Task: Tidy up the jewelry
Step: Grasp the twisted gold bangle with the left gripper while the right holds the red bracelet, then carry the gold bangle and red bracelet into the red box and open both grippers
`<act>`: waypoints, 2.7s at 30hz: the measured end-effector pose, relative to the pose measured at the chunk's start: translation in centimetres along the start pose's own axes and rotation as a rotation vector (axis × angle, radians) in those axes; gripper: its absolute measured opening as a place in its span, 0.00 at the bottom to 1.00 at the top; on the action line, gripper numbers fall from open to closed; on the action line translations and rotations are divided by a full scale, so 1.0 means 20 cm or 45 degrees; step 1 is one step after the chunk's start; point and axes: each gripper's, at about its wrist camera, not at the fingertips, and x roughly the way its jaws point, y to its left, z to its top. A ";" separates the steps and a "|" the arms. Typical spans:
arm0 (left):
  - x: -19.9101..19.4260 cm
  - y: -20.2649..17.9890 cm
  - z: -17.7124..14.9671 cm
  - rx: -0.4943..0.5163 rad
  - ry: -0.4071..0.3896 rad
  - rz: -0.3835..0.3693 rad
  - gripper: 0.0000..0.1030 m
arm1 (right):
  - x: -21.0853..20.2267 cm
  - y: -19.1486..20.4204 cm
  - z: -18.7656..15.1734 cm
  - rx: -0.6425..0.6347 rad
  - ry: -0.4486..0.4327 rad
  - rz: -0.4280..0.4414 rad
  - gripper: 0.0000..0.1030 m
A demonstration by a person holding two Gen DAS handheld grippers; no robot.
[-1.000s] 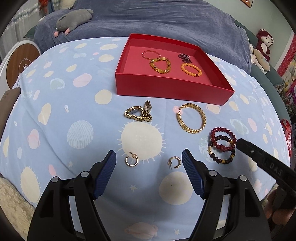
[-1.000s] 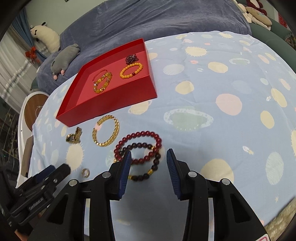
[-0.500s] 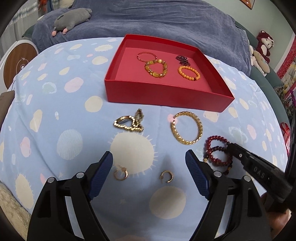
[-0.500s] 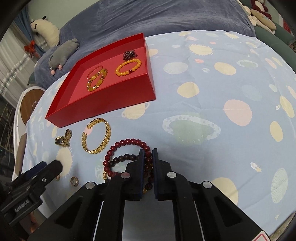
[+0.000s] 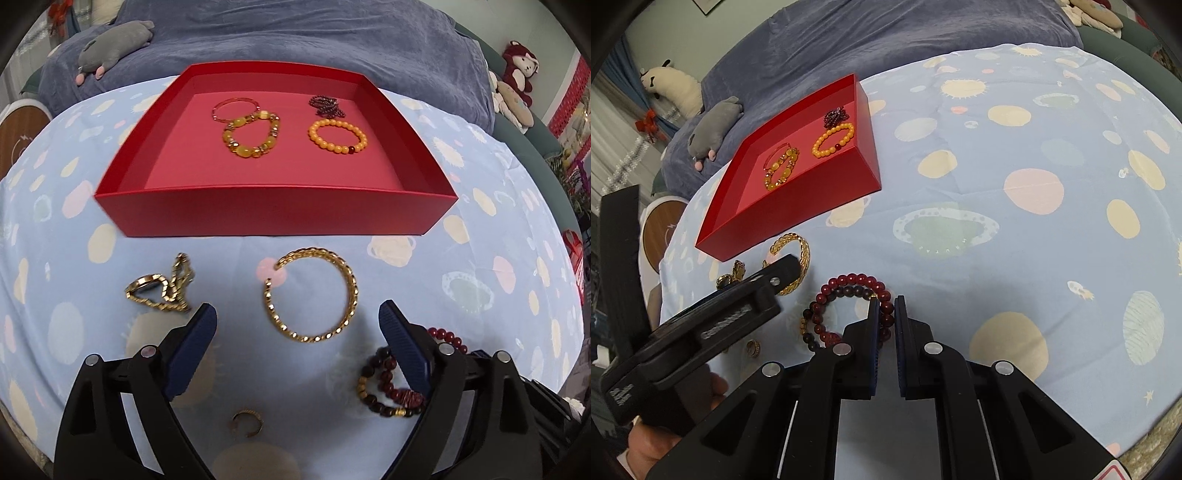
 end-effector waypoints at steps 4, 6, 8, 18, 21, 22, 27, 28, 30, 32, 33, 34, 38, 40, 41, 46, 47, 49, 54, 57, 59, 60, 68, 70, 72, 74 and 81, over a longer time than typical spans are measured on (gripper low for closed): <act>0.04 -0.04 0.01 0.053 -0.001 0.043 0.70 | 0.01 -0.01 0.02 0.022 0.003 0.024 0.07; 0.05 -0.05 0.00 0.085 -0.010 0.070 0.67 | 0.01 -0.01 0.02 0.029 0.003 0.029 0.07; 0.05 -0.06 0.01 0.090 -0.017 0.078 0.65 | 0.02 -0.01 0.02 0.033 0.003 0.034 0.07; 0.00 -0.03 0.02 0.069 -0.017 0.058 0.51 | -0.06 0.02 0.07 0.044 -0.034 0.069 0.07; -0.07 0.00 0.03 0.054 -0.035 0.034 0.51 | -0.12 0.04 0.11 0.037 -0.064 0.087 0.07; -0.11 0.01 0.04 0.051 -0.044 0.027 0.51 | -0.14 0.06 0.13 0.030 -0.075 0.095 0.07; -0.26 0.11 0.14 -0.002 -0.088 -0.014 0.51 | -0.24 0.17 0.27 -0.033 -0.152 0.150 0.02; -0.28 0.12 0.16 -0.008 -0.103 -0.016 0.51 | -0.26 0.20 0.31 -0.046 -0.171 0.167 0.02; -0.34 0.16 0.23 -0.021 -0.139 -0.022 0.51 | -0.29 0.27 0.40 -0.082 -0.210 0.195 0.02; -0.37 0.19 0.31 -0.031 -0.172 -0.021 0.51 | -0.30 0.34 0.48 -0.127 -0.247 0.203 0.02; -0.38 0.21 0.35 -0.035 -0.188 -0.012 0.51 | -0.31 0.37 0.52 -0.151 -0.266 0.195 0.02; -0.40 0.22 0.39 -0.040 -0.205 -0.007 0.51 | -0.31 0.38 0.55 -0.164 -0.275 0.185 0.02; -0.44 0.27 0.43 -0.050 -0.243 0.009 0.51 | -0.27 0.35 0.53 -0.186 -0.239 0.132 0.04; -0.43 0.29 0.41 -0.066 -0.230 -0.002 0.52 | -0.21 0.28 0.46 -0.174 -0.186 0.095 0.08; -0.41 0.29 0.40 -0.072 -0.219 -0.007 0.52 | -0.17 0.24 0.42 -0.165 -0.154 0.070 0.08; -0.35 0.28 0.31 -0.080 -0.156 -0.021 0.52 | 0.03 0.07 0.29 -0.122 -0.030 -0.049 0.08; -0.34 0.27 0.30 -0.077 -0.144 -0.021 0.52 | 0.06 0.05 0.28 -0.120 -0.014 -0.057 0.08; -0.32 0.26 0.28 -0.070 -0.127 -0.020 0.52 | 0.12 0.03 0.27 -0.126 0.022 -0.082 0.08; -0.28 0.24 0.25 -0.064 -0.109 -0.021 0.52 | 0.20 0.01 0.26 -0.148 0.047 -0.111 0.09; -0.27 0.24 0.25 -0.060 -0.101 -0.022 0.52 | 0.19 0.01 0.27 -0.152 0.035 -0.119 0.10; -0.27 0.23 0.25 -0.062 -0.101 -0.023 0.52 | 0.16 0.01 0.27 -0.145 0.004 -0.114 0.16; -0.26 0.23 0.25 -0.064 -0.100 -0.024 0.52 | 0.15 0.01 0.27 -0.137 -0.013 -0.118 0.24; -0.23 0.22 0.22 -0.069 -0.080 -0.023 0.52 | 0.16 -0.06 0.27 -0.124 -0.007 -0.166 0.32; -0.23 0.22 0.22 -0.066 -0.076 -0.020 0.52 | 0.16 -0.06 0.27 -0.140 -0.009 -0.174 0.12; -0.22 0.22 0.21 -0.069 -0.072 -0.018 0.52 | 0.16 -0.06 0.28 -0.133 0.005 -0.150 0.07; -0.23 0.23 0.22 -0.067 -0.075 -0.018 0.52 | 0.14 -0.05 0.29 -0.133 -0.017 -0.133 0.07; -0.27 0.23 0.32 -0.057 -0.133 -0.029 0.52 | -0.12 0.14 0.43 -0.150 -0.180 0.018 0.07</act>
